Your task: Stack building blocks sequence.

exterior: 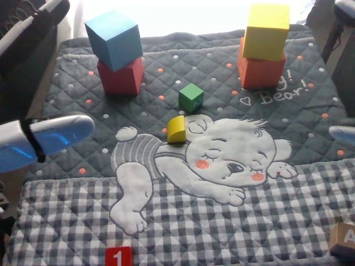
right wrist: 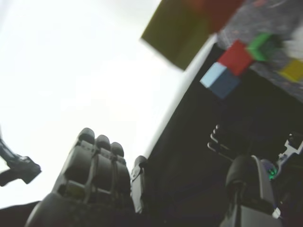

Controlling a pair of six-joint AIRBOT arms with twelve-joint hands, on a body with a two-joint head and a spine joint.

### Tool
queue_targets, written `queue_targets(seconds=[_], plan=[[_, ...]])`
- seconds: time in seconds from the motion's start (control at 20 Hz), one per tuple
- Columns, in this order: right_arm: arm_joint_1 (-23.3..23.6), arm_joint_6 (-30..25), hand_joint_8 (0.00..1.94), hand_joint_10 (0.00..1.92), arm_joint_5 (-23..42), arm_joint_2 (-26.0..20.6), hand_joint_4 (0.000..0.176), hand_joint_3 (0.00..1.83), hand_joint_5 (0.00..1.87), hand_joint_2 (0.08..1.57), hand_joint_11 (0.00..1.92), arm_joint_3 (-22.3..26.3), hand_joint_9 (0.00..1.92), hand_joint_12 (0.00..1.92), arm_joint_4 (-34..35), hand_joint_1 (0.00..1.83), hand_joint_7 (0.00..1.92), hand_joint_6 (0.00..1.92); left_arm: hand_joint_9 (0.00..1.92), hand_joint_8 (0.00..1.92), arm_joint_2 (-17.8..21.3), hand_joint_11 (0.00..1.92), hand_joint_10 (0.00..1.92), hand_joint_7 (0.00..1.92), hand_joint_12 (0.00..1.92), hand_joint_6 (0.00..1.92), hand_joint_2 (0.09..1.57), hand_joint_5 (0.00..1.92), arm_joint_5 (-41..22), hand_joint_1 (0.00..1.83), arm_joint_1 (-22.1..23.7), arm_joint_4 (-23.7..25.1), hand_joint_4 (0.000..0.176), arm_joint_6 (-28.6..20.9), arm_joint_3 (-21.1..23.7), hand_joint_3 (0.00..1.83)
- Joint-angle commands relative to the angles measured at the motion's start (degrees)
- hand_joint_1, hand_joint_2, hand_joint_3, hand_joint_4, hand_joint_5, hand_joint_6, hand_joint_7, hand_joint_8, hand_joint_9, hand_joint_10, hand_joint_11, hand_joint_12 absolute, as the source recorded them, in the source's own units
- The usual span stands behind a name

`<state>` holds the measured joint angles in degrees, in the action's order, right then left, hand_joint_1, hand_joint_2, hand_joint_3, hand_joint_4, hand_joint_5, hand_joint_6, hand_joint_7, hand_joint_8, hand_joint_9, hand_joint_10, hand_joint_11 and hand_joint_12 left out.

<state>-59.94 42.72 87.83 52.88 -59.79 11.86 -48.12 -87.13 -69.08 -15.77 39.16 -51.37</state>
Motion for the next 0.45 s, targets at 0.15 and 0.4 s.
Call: queue_targets(seconds=[0.15,0.4], plan=[[-0.05,-0.03,0.00,0.01,13.11,-1.69,0.113,0.00,0.09,0.98,0.05,1.63,0.11,0.02,-2.70,0.73,0.07,0.00,0.07,0.00,-0.40,0.04,0.00,0.00,0.08,0.00,1.28,0.00,-12.12,0.07,2.27,-0.22,0.082,-4.55,-1.76,0.00],[4.18,1.55,0.00,0.01,13.16,-6.01,0.119,0.01,0.00,1.06,0.09,3.21,0.08,0.04,-9.47,0.60,0.01,0.00,0.12,0.01,-0.64,0.00,0.02,0.01,0.64,0.01,1.30,0.03,-12.15,0.00,14.38,8.31,0.078,-2.10,-3.83,0.00]])
